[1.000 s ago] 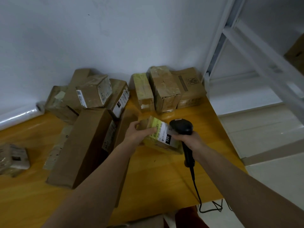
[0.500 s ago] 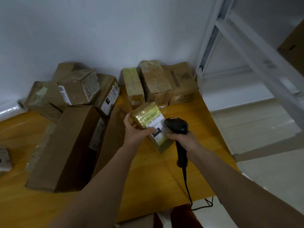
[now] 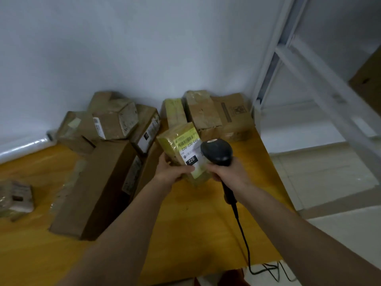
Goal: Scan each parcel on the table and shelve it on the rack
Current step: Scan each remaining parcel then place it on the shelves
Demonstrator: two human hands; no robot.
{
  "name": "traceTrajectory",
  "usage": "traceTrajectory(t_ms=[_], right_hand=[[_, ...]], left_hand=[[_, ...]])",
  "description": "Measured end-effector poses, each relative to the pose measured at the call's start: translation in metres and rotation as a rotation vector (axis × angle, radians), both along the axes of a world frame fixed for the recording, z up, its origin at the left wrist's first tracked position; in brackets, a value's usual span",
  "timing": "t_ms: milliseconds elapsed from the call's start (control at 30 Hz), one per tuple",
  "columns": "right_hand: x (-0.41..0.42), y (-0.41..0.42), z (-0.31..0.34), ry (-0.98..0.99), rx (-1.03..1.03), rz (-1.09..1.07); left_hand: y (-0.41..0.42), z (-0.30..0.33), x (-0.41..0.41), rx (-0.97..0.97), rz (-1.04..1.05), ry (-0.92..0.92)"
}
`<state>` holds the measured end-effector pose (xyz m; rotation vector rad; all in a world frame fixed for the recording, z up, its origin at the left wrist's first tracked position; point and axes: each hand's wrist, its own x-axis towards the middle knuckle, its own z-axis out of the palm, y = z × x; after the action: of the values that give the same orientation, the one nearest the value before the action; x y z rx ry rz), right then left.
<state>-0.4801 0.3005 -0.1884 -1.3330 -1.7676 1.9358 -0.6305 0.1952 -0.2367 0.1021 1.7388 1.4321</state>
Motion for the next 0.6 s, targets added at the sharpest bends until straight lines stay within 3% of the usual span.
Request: traceTrajectory(t_ms=[267, 600], right_hand=[[-0.022, -0.020, 0.103, 0.223, 0.160, 0.136], [-0.016, -0.051, 0.137, 0.279, 0.224, 0.196]], left_hand=[[-0.015, 0.093, -0.049, 0.069, 0.014, 0.131], [-0.038, 0.141, -0.070, 0.221, 0.051, 0.242]])
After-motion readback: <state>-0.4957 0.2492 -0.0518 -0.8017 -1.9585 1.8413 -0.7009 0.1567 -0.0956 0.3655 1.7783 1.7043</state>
